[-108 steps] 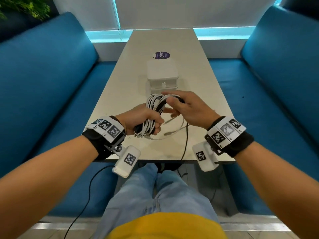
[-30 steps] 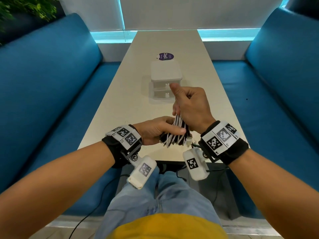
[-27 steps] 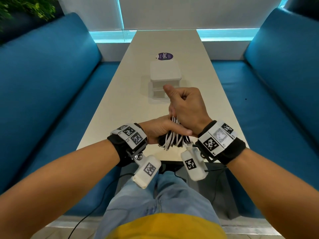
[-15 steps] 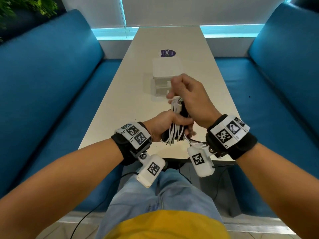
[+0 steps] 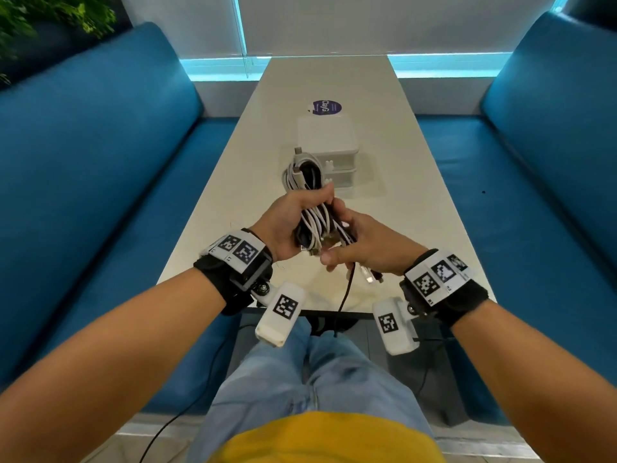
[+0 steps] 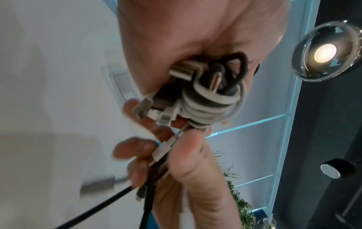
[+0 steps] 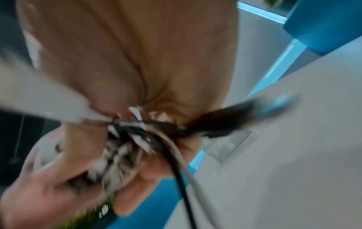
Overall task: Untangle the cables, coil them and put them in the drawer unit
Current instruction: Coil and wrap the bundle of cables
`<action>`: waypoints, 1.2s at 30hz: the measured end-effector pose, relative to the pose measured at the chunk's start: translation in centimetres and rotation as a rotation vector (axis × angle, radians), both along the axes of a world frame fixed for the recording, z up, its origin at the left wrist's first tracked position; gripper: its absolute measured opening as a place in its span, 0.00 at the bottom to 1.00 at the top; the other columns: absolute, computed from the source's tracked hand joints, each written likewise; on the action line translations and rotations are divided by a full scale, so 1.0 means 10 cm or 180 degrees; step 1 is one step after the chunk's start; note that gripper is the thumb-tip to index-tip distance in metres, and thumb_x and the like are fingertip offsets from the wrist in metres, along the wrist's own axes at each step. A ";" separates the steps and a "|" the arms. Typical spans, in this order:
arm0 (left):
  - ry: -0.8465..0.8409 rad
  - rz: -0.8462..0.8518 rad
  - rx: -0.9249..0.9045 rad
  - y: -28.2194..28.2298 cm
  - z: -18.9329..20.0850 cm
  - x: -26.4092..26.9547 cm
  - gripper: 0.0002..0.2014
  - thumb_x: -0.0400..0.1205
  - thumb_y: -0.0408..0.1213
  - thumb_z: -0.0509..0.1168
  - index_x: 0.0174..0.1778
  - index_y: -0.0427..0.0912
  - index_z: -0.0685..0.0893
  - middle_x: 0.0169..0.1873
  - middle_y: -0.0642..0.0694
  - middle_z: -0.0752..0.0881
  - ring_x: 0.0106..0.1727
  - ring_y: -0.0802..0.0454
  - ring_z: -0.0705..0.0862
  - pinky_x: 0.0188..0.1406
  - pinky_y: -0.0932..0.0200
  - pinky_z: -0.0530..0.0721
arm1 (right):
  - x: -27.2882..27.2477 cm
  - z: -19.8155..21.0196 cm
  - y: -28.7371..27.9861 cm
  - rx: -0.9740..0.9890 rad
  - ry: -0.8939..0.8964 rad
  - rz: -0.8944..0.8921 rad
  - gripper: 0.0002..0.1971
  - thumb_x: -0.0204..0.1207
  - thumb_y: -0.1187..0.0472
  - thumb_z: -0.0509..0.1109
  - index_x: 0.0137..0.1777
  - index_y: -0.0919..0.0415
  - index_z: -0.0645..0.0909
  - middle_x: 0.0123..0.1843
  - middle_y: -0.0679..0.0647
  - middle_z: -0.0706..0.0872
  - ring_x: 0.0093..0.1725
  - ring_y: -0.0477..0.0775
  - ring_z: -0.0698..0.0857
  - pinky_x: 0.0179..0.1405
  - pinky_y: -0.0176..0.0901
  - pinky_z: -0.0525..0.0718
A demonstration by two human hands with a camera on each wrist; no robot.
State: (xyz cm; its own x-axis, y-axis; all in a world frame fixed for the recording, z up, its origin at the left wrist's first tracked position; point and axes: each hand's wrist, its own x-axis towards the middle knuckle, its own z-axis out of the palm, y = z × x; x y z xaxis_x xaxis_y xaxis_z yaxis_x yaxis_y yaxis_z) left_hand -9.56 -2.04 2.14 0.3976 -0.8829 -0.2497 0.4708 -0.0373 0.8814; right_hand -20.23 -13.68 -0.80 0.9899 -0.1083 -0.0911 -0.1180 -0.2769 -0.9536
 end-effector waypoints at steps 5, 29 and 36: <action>0.0006 0.0653 0.0119 -0.06 0.04 0.04 0.12 0.83 0.41 0.64 0.35 0.42 0.79 0.29 0.49 0.82 0.43 0.49 0.88 0.42 0.52 0.85 | 0.03 -0.09 0.17 -0.0551 0.0029 -0.0956 0.10 0.80 0.54 0.69 0.39 0.56 0.81 0.25 0.50 0.83 0.26 0.50 0.86 0.27 0.38 0.76; -0.2082 -0.0064 0.2083 0.00 -0.01 0.12 0.10 0.76 0.38 0.66 0.37 0.34 0.84 0.27 0.39 0.87 0.27 0.45 0.83 0.29 0.60 0.79 | 0.05 0.36 0.02 -0.2108 -0.0593 -0.0299 0.10 0.62 0.56 0.84 0.38 0.57 0.87 0.36 0.48 0.88 0.34 0.45 0.84 0.35 0.36 0.81; -0.0962 -0.0393 0.1820 0.03 -0.12 0.06 0.32 0.71 0.68 0.65 0.45 0.36 0.80 0.25 0.44 0.83 0.29 0.50 0.85 0.22 0.63 0.80 | -0.02 0.16 0.06 -0.0619 -0.0781 -0.0839 0.19 0.58 0.69 0.85 0.43 0.60 0.79 0.37 0.54 0.89 0.32 0.61 0.87 0.32 0.53 0.89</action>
